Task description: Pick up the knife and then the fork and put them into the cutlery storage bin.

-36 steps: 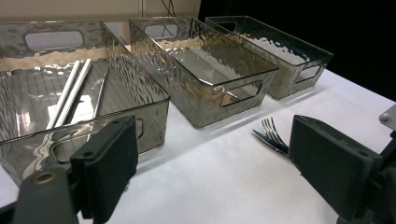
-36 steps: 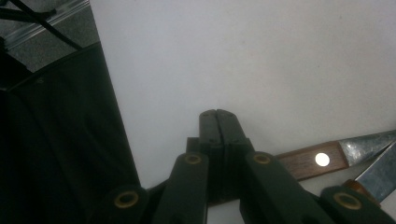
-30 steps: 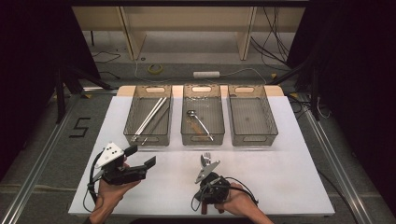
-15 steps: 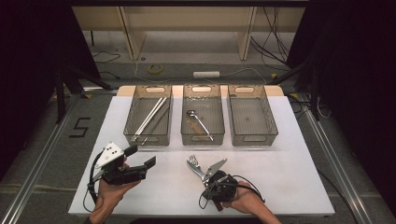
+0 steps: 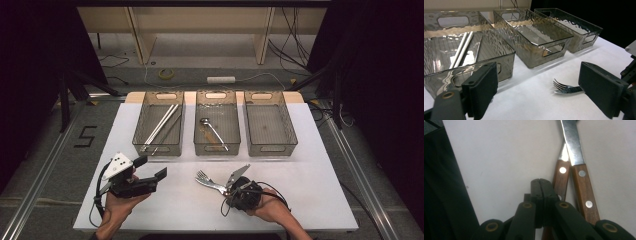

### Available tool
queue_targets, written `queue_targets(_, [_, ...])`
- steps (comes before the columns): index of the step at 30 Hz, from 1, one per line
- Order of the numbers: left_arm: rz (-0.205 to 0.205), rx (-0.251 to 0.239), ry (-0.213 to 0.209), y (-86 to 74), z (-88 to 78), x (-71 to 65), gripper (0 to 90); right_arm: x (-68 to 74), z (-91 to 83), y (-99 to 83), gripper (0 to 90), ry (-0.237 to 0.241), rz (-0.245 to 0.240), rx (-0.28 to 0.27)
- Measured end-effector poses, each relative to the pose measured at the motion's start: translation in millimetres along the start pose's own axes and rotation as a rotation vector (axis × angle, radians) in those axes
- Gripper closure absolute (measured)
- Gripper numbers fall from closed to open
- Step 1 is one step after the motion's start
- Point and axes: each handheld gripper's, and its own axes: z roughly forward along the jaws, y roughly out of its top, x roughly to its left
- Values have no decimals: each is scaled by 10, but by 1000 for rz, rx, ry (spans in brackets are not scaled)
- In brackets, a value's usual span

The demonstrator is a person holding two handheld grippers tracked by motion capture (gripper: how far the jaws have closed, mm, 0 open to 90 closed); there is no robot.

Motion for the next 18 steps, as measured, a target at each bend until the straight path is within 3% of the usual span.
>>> queue_targets(8, [-1, 1, 0, -1, 4, -2, 155, -95, -30, -1, 900, -23, 2, 19])
queue_targets(14, [0, 1, 0, -1, 7, -3, 155, -95, -56, 21, 900, -13, 13, 21])
queue_targets(18, [-1, 1, 1, -3, 7, -1, 155, -107, -207, 80, 782, -1, -32, -13])
